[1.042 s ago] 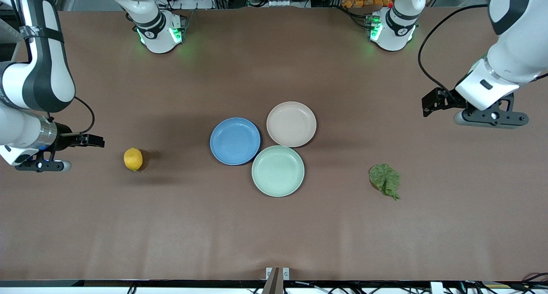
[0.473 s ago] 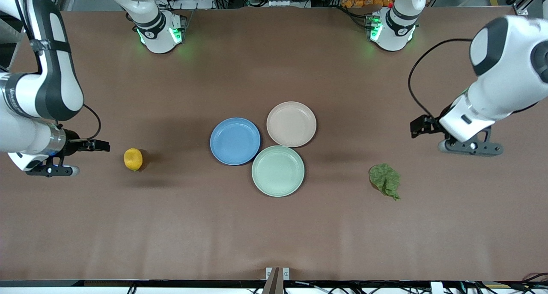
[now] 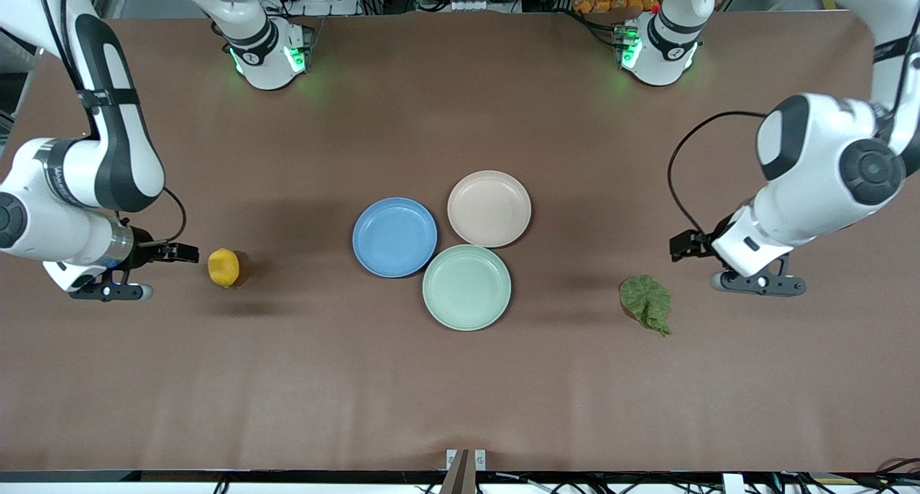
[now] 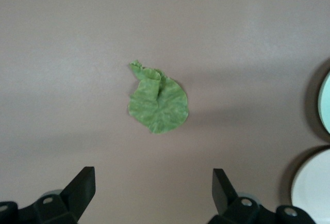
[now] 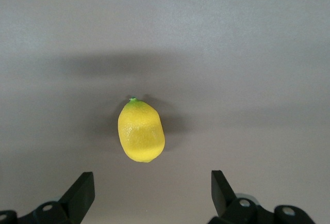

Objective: Place lemon and lettuce in plates
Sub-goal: 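Lower and close the right gripper on the lemon while the left grasps lettuce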

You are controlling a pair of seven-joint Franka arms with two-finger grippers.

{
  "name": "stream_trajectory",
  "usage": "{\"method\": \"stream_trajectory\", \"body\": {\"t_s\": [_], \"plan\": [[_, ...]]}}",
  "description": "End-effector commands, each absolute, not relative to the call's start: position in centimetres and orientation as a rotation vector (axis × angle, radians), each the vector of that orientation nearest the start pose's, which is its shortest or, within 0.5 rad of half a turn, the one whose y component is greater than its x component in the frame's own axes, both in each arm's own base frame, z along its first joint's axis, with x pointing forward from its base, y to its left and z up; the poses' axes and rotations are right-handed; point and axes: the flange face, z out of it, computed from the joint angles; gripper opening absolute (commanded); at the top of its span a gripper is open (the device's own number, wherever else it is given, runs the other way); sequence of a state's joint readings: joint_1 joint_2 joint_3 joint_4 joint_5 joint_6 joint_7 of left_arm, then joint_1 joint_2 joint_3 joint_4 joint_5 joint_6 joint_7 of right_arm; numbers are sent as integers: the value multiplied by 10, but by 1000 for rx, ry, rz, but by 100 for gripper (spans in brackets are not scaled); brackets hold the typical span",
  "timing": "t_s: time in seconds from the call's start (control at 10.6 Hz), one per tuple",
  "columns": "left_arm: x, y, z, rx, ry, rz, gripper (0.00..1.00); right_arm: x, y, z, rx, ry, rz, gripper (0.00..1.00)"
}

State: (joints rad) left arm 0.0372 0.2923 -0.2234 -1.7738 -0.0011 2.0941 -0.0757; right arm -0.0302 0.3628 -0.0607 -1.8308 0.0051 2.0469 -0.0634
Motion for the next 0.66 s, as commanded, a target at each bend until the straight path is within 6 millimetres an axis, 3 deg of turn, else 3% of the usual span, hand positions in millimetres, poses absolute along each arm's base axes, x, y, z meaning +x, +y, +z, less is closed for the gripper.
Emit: {"method": "stream_trajectory", "body": {"t_s": [0.0, 0.38, 0.57], "plan": [[620, -109, 361, -3213, 133, -107, 100, 620, -52, 307, -3132, 39, 230, 100], [629, -113, 306, -3214, 50, -101, 100, 624, -49, 281, -3139, 43, 200, 100], [632, -121, 287, -3207, -115, -96, 100, 618, -47, 261, -3144, 39, 164, 100]]}}
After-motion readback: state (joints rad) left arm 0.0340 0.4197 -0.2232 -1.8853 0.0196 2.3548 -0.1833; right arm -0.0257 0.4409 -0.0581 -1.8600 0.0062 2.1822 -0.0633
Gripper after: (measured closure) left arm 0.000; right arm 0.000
